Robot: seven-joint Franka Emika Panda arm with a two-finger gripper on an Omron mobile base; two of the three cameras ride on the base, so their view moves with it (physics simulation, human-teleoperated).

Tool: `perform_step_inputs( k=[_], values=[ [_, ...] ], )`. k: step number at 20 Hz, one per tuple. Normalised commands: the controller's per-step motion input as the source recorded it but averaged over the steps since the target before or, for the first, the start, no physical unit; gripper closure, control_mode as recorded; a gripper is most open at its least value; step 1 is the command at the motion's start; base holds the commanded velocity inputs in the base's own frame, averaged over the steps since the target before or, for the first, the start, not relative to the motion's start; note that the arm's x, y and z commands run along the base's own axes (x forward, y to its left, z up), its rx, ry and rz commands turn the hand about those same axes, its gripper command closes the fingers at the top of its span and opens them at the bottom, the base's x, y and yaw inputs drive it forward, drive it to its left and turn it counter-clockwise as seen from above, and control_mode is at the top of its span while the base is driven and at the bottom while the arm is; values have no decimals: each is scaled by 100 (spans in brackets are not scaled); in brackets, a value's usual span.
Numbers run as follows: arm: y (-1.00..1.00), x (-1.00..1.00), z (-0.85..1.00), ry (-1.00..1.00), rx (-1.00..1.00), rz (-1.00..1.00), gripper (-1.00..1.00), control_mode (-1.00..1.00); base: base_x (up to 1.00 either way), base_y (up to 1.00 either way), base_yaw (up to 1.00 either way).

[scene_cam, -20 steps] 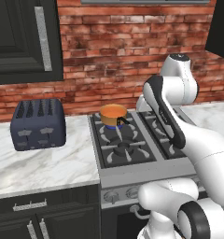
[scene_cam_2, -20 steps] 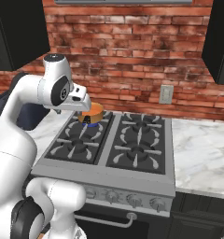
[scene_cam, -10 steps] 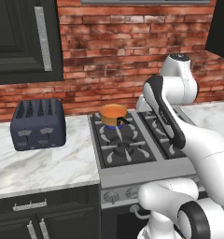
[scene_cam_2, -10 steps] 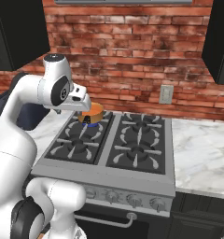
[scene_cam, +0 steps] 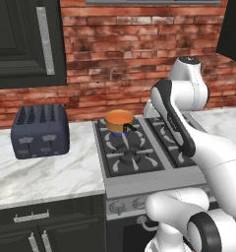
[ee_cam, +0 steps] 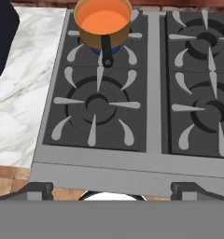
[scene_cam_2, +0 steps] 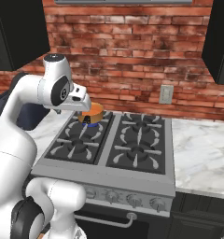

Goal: Wait until the marinara sauce is simmered to a deep red color and then turn off the stove.

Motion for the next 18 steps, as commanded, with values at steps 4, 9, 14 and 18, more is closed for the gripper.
perform_step_inputs(
  k=[4,9,14,18],
  values=[
    [0,0,0,0,0,0,-100,-100,0,0,0],
    [0,0,0,0,0,0,-100,-100,0,0,0],
    [0,0,0,0,0,0,-100,-100,0,0,0],
    [0,0,0,0,0,0,-100,-100,0,0,0]
  ],
)
